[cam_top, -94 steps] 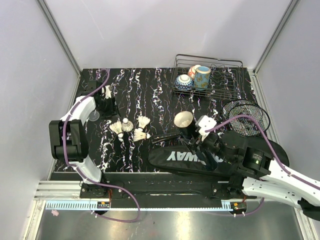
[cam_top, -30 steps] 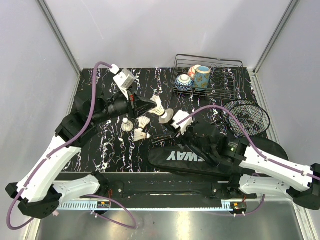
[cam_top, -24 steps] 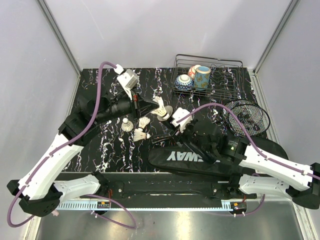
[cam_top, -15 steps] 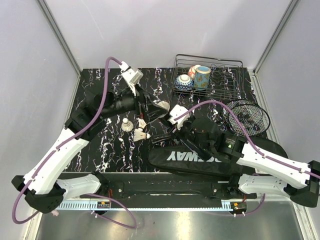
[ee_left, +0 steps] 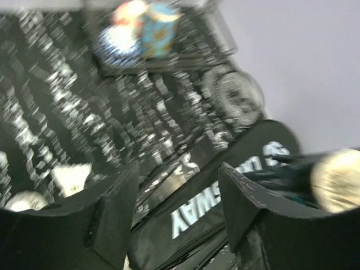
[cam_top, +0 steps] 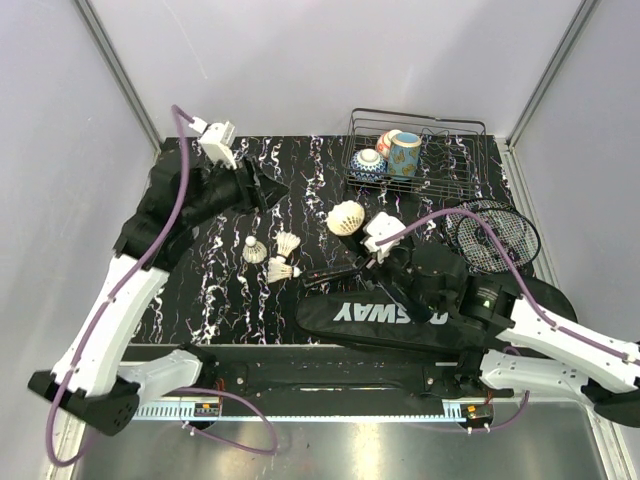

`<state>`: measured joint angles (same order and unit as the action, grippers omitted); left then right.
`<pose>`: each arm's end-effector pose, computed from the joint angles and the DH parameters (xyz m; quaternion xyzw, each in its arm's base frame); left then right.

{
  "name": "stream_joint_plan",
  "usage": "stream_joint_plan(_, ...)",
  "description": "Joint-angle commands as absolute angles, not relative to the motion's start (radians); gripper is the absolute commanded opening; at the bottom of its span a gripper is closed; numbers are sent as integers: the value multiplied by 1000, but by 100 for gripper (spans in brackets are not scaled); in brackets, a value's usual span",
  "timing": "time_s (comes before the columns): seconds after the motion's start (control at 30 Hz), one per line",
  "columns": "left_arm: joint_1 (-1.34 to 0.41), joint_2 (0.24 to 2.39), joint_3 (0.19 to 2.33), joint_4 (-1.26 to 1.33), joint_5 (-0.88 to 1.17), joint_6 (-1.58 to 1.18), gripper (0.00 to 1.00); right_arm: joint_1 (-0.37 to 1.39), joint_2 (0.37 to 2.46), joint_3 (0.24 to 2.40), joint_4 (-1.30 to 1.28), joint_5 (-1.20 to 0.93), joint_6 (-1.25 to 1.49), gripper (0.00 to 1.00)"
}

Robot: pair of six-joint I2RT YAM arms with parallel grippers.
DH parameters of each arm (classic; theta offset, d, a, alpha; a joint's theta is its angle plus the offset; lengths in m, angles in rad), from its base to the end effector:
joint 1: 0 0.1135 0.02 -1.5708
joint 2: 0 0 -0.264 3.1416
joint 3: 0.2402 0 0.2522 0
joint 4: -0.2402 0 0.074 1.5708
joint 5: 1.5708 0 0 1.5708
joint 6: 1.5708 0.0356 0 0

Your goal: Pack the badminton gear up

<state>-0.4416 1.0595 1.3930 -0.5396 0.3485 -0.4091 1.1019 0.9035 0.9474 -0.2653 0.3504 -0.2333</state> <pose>0.1827 -0.0998 0.4586 0.1217 0.7625 -0.3788 0.5102 0.1029 0.1760 0.3680 -0.3905 0.6713 0.1353 0.6153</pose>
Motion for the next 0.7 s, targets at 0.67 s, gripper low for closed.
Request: stream_joint_plan(0.67,-385,1169,716,-281,32,-706,71,1098,795,930,-305,382,-207,45)
